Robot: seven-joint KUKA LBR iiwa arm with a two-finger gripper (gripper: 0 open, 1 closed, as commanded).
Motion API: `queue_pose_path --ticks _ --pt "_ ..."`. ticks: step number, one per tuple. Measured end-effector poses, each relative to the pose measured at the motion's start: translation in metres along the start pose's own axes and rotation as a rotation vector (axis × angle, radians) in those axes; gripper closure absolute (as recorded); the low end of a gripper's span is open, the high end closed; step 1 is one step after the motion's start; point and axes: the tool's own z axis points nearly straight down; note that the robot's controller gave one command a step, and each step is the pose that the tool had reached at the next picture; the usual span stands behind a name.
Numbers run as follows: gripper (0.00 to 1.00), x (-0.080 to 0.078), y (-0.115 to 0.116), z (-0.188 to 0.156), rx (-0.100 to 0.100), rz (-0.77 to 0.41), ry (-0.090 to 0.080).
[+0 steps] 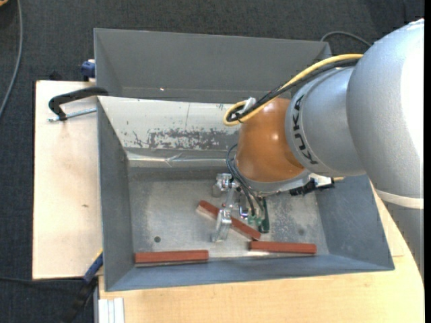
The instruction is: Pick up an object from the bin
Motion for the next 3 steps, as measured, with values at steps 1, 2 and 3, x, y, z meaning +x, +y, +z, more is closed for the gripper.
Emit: queue_pose_path --ticks 1,2,3 --pt "1.00 0.0198 0.0035 -0.0016 -0.001 0.319 0.000" --pt "1.00 0.0197 0.0035 -0.0016 -0.001 0.318 0.000" --pt "1.00 0.0213 0.0029 -0.0077 0.001 0.318 0.003"
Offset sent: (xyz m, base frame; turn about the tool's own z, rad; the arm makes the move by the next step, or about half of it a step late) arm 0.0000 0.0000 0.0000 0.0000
